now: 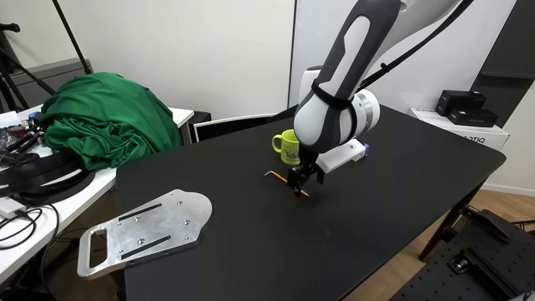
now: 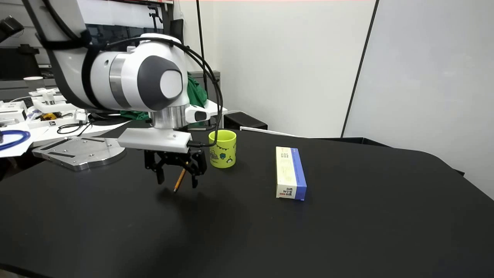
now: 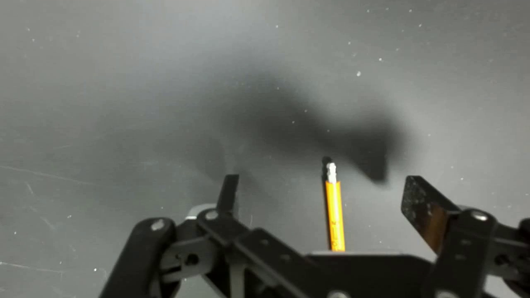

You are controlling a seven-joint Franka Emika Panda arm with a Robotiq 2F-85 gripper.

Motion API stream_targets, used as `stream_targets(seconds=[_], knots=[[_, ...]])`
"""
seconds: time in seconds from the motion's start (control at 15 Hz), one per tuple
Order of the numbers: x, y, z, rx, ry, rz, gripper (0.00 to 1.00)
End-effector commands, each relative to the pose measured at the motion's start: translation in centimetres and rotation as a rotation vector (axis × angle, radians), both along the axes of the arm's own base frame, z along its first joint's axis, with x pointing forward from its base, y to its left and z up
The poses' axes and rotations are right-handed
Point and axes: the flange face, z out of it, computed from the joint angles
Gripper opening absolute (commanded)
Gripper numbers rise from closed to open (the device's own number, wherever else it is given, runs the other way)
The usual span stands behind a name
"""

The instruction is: Put the wrench inside the yellow mug

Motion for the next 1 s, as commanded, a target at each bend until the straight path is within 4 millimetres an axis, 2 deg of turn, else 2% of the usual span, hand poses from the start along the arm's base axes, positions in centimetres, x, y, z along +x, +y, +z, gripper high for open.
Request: stream_targets(seconds=[0.0,0.4,0.47,0.53,0.6,0.67,0.93], knots=[[0.1,0.2,-0.3,0.000,-0.054,-0.057,1.00],[0.1,0.2,-1.0,-0.008,-0.071,-0.076,1.00],[0.0,0.2,-1.2,-0.011,-0.075,-0.079,0.75],[0.0,0.3,-1.2,-0.018,-0.079,-0.078,0.75],[-0.1,0.3,-1.3,-0.022,-0.077,-0.075,0.69],[-0.1,0.3,-1.5,-0.028,-0.073,-0.072,0.60],[-0.1,0.9,-1.3,-0.044,-0.073,-0.068,0.34]])
